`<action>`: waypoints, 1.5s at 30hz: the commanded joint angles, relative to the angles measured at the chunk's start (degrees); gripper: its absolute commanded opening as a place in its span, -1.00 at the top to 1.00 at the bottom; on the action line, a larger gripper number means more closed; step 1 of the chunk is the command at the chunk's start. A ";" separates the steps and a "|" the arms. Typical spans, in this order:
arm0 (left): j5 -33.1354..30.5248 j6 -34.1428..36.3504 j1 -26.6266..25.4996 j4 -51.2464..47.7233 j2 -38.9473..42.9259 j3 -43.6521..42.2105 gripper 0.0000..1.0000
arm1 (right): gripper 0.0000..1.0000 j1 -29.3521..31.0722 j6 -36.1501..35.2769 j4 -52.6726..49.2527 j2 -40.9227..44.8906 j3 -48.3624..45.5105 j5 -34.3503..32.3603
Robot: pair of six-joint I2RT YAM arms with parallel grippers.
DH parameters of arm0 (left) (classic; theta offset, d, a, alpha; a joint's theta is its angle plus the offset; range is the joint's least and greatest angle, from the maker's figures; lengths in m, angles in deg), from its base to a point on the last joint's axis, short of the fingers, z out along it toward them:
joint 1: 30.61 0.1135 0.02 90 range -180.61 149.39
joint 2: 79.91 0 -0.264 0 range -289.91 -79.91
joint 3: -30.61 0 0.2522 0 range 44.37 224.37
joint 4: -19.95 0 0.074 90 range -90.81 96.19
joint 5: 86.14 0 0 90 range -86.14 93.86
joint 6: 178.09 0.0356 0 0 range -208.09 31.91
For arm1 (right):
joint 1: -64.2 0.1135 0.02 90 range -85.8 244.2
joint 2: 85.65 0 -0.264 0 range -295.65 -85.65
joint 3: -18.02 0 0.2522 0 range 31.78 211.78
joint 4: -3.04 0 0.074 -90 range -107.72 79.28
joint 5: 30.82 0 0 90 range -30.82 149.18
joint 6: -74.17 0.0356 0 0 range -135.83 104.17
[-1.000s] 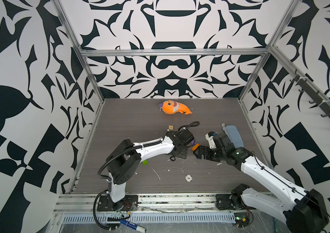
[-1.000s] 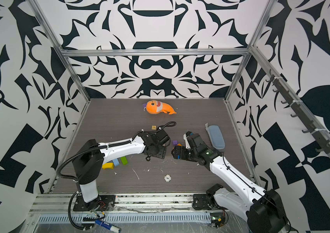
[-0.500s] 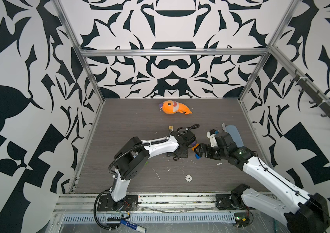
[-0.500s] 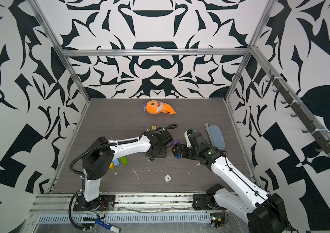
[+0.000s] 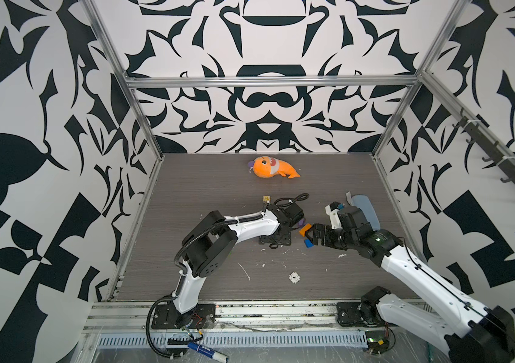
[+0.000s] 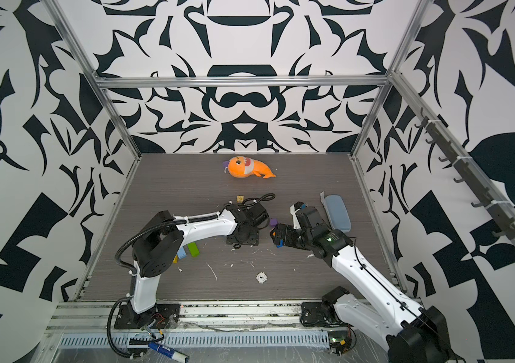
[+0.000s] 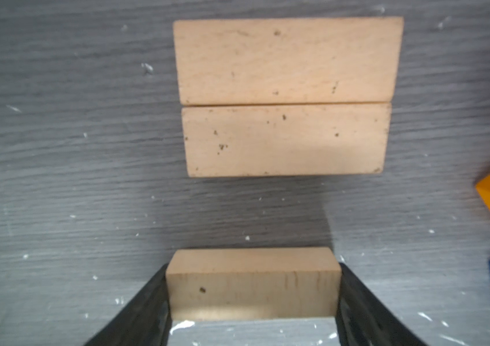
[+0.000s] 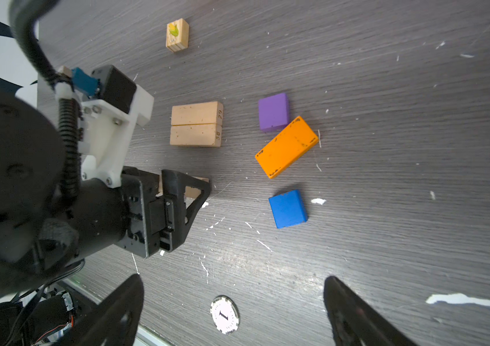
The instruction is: Build the wood block tower
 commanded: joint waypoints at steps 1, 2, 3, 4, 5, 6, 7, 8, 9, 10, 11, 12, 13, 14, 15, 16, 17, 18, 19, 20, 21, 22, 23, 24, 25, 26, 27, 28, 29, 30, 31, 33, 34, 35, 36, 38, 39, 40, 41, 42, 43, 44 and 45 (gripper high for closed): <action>-0.35 -0.19 0.59 -1.30 -1.04 2.59 -0.26 | -0.95 -0.26 0.23 -0.43 1.52 3.16 -1.22; -0.24 -0.02 0.67 -1.43 -1.32 3.11 -0.26 | -0.95 -0.31 0.22 -0.48 1.72 3.27 -1.27; -0.15 0.14 0.69 -1.59 -1.68 3.48 -0.26 | -0.95 -0.33 0.31 -0.59 1.94 3.25 -1.26; -0.22 0.39 0.73 -1.64 -1.92 3.95 -0.26 | -0.95 -0.35 0.30 -0.62 2.12 3.36 -1.34; -0.18 0.53 0.68 -1.79 -2.37 4.41 -0.26 | -0.95 -0.35 0.40 -0.76 2.42 3.44 -1.33; -0.23 0.58 0.69 -1.98 -2.58 4.75 -0.26 | -0.95 -0.43 0.40 -0.89 2.52 3.53 -1.41; -0.28 0.62 0.77 -2.01 -2.88 5.02 -0.26 | -0.95 -0.44 0.40 -1.03 2.75 3.58 -1.43; -0.23 0.72 0.84 -2.03 -3.03 5.21 -0.27 | -0.95 -0.44 0.32 -1.22 2.82 3.78 -1.42; -0.21 0.75 0.99 -2.10 -3.16 5.34 -0.27 | -0.95 -0.57 0.22 -1.46 2.89 3.97 -1.42; -0.19 0.75 1.05 -2.09 -3.29 5.43 -0.27 | -0.95 -0.53 0.10 -1.58 2.83 4.13 -1.48; -0.13 0.70 1.20 -2.17 -3.39 5.43 -0.27 | -0.95 -0.53 0.05 -1.80 2.76 4.31 -1.42; -0.10 0.74 1.28 -2.24 -3.39 5.53 -0.27 | -0.95 -0.61 -0.04 -1.89 2.80 4.39 -1.42; -0.16 0.72 1.38 -2.52 -3.48 5.52 -0.26 | -0.95 -0.62 -0.04 -1.95 2.71 4.42 -1.41; -0.36 0.64 1.49 -2.84 -3.39 5.59 -0.26 | -0.95 -0.61 -0.04 -1.91 2.70 4.46 -1.38; -0.44 0.48 1.48 -3.02 -3.35 5.60 -0.27 | -0.95 -0.70 0.01 -1.88 2.71 4.57 -1.33; -0.65 0.44 1.47 -3.17 -3.29 5.52 -0.27 | -0.95 -0.69 -0.04 -1.86 2.67 4.51 -1.24; -0.59 0.45 1.52 -3.05 -3.19 5.39 -0.27 | -0.95 -0.70 -0.06 -1.88 2.57 4.51 -1.24; -0.64 0.53 1.52 -2.88 -3.24 5.26 -0.27 | -0.95 -0.70 -0.04 -1.90 2.53 4.57 -1.20; -0.56 0.58 1.53 -2.89 -3.22 5.26 -0.27 | -0.95 -0.70 -0.04 -1.86 2.46 4.59 -1.13; -0.50 0.68 1.56 -2.74 -3.39 5.26 -0.27 | -0.95 -0.70 -0.02 -1.88 2.45 4.59 -0.99; -0.39 0.96 1.57 -2.56 -3.43 5.26 -0.27 | -0.95 -0.74 -0.02 -1.89 2.37 4.65 -0.98; -0.28 1.09 1.56 -2.51 -3.55 5.36 -0.27 | -0.95 -0.79 -0.05 -1.87 2.36 4.66 -1.03; -0.20 1.20 1.56 -2.37 -3.65 5.44 -0.27 | -0.95 -0.79 -0.04 -1.89 2.37 4.65 -1.02; -0.05 1.22 1.65 -2.35 -3.82 5.53 -0.27 | -0.95 -0.79 -0.04 -1.86 2.44 4.75 -1.06; 0.08 1.30 1.69 -2.34 -3.90 5.65 -0.28 | -0.95 -0.82 -0.17 -1.98 2.36 4.77 -1.07; 0.10 1.37 1.81 -2.28 -4.00 5.79 -0.28 | -0.95 -0.88 -0.24 -2.11 2.34 4.93 -1.15; 0.03 1.45 1.74 -2.25 -4.07 5.89 -0.29 | -0.95 -0.96 -0.21 -2.12 2.23 5.05 -0.97; 0.04 1.41 1.81 -2.26 -4.15 6.00 -0.29 | -0.95 -1.05 -0.22 -2.20 2.19 5.22 -0.77; 0.05 1.42 1.84 -2.26 -4.22 6.11 -0.29 | -0.95 -1.13 -0.26 -2.13 2.14 5.27 -0.56; 0.17 1.48 1.83 -2.40 -4.40 6.07 -0.29 | -0.95 -1.13 -0.30 -2.28 1.97 5.38 -0.46; 0.17 1.48 1.83 -2.34 -4.43 6.14 -0.29 | -0.95 -1.14 -0.30 -2.37 1.85 5.55 -0.45; -0.04 1.57 1.82 -2.44 -4.58 6.14 -0.29 | -0.95 -1.23 -0.37 -2.32 1.75 5.65 -0.46; -0.04 1.57 1.88 -2.43 -4.69 6.22 -0.29 | -0.95 -1.22 -0.35 -2.32 1.75 5.63 -0.45; -0.06 1.67 1.91 -2.55 -4.79 6.29 -0.29 | -0.95 -1.32 -0.33 -2.22 1.61 5.56 -0.46; -0.02 1.73 1.93 -2.52 -4.88 6.31 -0.30 | -0.95 -1.32 -0.30 -2.19 1.66 5.56 -0.38; -0.14 1.73 1.89 -2.55 -4.96 6.40 -0.30 | -0.95 -1.32 -0.30 -2.17 1.44 5.56 -0.32; -0.08 1.76 1.87 -2.43 -5.11 6.53 -0.30 | -0.95 -1.39 -0.35 -2.14 1.51 5.49 -0.34; -0.09 1.78 1.85 -2.51 -5.23 6.70 -0.30 | -0.95 -1.41 -0.30 -2.16 1.54 5.45 -0.28; -0.19 1.75 1.91 -2.52 -5.32 6.84 -0.31 | -0.95 -1.40 -0.31 -2.19 1.56 5.38 -0.32; -0.32 1.75 1.91 -2.75 -5.50 7.06 -0.30 | -0.95 -1.41 -0.32 -2.12 1.57 5.37 -0.28; -0.39 1.76 2.00 -2.84 -5.57 7.22 -0.31 | -0.95 -1.37 -0.30 -2.13 1.50 5.37 -0.27; -0.37 1.75 2.07 -2.89 -5.66 7.30 -0.30 | -0.95 -1.39 -0.31 -2.13 1.64 5.32 -0.27; -0.42 1.75 2.13 -2.89 -5.63 7.32 -0.31 | -0.95 -1.47 -0.30 -2.12 1.65 5.30 -0.31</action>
